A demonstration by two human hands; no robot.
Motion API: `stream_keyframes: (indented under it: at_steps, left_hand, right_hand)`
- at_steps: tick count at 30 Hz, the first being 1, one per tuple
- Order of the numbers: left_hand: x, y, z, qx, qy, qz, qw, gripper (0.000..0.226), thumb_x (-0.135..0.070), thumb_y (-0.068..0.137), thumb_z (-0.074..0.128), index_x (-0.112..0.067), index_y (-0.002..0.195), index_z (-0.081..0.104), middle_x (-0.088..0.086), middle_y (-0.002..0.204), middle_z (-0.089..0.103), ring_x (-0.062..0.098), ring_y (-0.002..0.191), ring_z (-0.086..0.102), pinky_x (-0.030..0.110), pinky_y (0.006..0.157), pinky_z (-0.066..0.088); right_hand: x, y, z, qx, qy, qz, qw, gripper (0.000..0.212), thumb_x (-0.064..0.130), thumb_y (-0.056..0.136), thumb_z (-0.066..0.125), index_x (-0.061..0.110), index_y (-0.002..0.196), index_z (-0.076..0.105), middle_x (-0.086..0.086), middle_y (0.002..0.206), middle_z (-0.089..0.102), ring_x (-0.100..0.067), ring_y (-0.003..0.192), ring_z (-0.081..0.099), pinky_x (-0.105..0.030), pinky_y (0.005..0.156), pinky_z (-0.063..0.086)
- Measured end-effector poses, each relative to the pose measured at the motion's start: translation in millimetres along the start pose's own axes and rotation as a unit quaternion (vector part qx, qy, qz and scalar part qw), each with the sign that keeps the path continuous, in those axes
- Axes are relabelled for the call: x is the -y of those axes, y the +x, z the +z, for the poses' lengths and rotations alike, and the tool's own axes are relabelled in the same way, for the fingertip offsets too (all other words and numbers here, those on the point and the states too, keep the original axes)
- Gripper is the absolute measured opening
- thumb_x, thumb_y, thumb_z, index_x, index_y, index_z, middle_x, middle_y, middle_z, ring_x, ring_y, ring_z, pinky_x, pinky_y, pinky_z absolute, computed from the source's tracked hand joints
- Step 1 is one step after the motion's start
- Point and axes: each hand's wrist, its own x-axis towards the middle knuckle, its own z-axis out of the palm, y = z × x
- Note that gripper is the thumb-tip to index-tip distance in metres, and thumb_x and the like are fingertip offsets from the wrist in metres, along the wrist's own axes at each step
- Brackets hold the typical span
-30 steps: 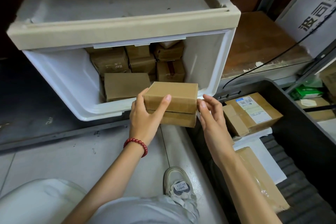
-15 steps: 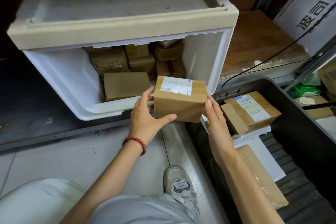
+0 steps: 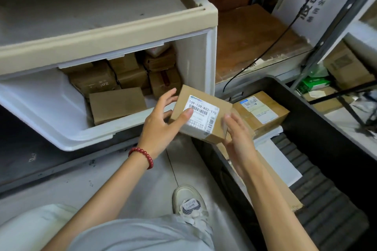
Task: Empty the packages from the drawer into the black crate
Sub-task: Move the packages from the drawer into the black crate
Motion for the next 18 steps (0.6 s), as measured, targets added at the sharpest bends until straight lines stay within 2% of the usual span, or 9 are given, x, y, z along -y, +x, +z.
stream_keyframes:
  at_steps: [2,5,6,8,10,12,15,18]
  left_hand:
    - [-5,5,12,0.035,0.018,0.012,0.999,0.066,-0.049,0.081,0.064,-0.041,0.14,0.036,-0.027,0.127,0.049,0.001,0.114,0.053,0.013,0.087,0.045]
    - [-16,14,31,0.083,0.037,0.037,0.995,0.056,-0.031,0.087,0.067,-0.038,0.136,0.041,-0.035,0.116,0.048,-0.016,0.1,0.053,0.004,0.075,0.046]
    - [-19,17,37,0.101,0.051,0.044,0.993,0.055,-0.028,0.087,0.067,-0.037,0.136,0.042,-0.035,0.114,0.049,-0.019,0.098,0.053,0.004,0.075,0.047]
    - [-24,27,49,0.134,0.091,0.062,0.985,0.057,-0.028,0.087,0.069,-0.034,0.137,0.042,-0.027,0.123,0.053,-0.009,0.107,0.056,0.019,0.087,0.053]
    - [-28,40,60,0.165,0.133,0.08,0.974,0.06,-0.028,0.087,0.068,-0.032,0.14,0.041,-0.013,0.131,0.055,0.005,0.11,0.06,0.034,0.09,0.055]
    - [-29,55,71,0.179,0.189,0.101,0.96,0.061,-0.029,0.087,0.067,-0.029,0.141,0.041,-0.006,0.133,0.051,0.01,0.113,0.056,0.031,0.096,0.049]
    - [-22,71,87,0.197,0.272,0.115,0.935,0.067,-0.037,0.087,0.066,-0.027,0.147,0.036,-0.001,0.13,0.038,0.012,0.119,0.045,0.02,0.098,0.035]
    - [-3,73,101,0.232,0.296,0.096,0.922,0.075,-0.038,0.087,0.065,-0.024,0.151,0.027,0.0,0.136,0.035,0.012,0.124,0.04,0.026,0.105,0.034]
  right_hand:
    - [4,-2,-12,-0.025,0.004,-0.01,1.0,0.044,0.02,0.1,0.05,0.019,0.143,0.043,-0.001,0.123,0.066,-0.004,0.096,0.069,-0.024,0.079,0.055]
    - [13,-2,-36,-0.069,0.022,-0.035,0.997,0.041,0.016,0.1,0.05,0.019,0.14,0.046,-0.004,0.128,0.063,0.0,0.093,0.067,-0.024,0.078,0.053]
    - [16,-1,-44,-0.083,0.025,-0.042,0.995,0.039,0.016,0.099,0.05,0.019,0.138,0.047,-0.003,0.129,0.062,0.001,0.092,0.067,-0.024,0.077,0.053]
    - [19,1,-58,-0.109,0.031,-0.054,0.992,0.036,0.015,0.098,0.053,0.019,0.134,0.047,-0.002,0.132,0.057,0.001,0.096,0.066,-0.021,0.071,0.053]
    - [17,3,-68,-0.127,0.018,-0.056,0.99,0.035,0.017,0.097,0.057,0.025,0.129,0.045,-0.001,0.136,0.053,-0.007,0.112,0.06,-0.021,0.07,0.052]
    - [11,3,-71,-0.137,-0.009,-0.048,0.989,0.038,0.019,0.095,0.059,0.03,0.128,0.043,0.0,0.137,0.05,-0.014,0.119,0.056,-0.024,0.073,0.052]
    - [1,5,-77,-0.159,-0.049,-0.026,0.986,0.04,0.021,0.094,0.06,0.029,0.129,0.043,-0.001,0.132,0.052,-0.016,0.113,0.059,-0.032,0.081,0.056]
    - [-7,11,-82,-0.182,-0.077,-0.002,0.98,0.034,0.026,0.094,0.061,0.029,0.124,0.046,-0.001,0.129,0.053,-0.016,0.108,0.061,-0.037,0.086,0.057]
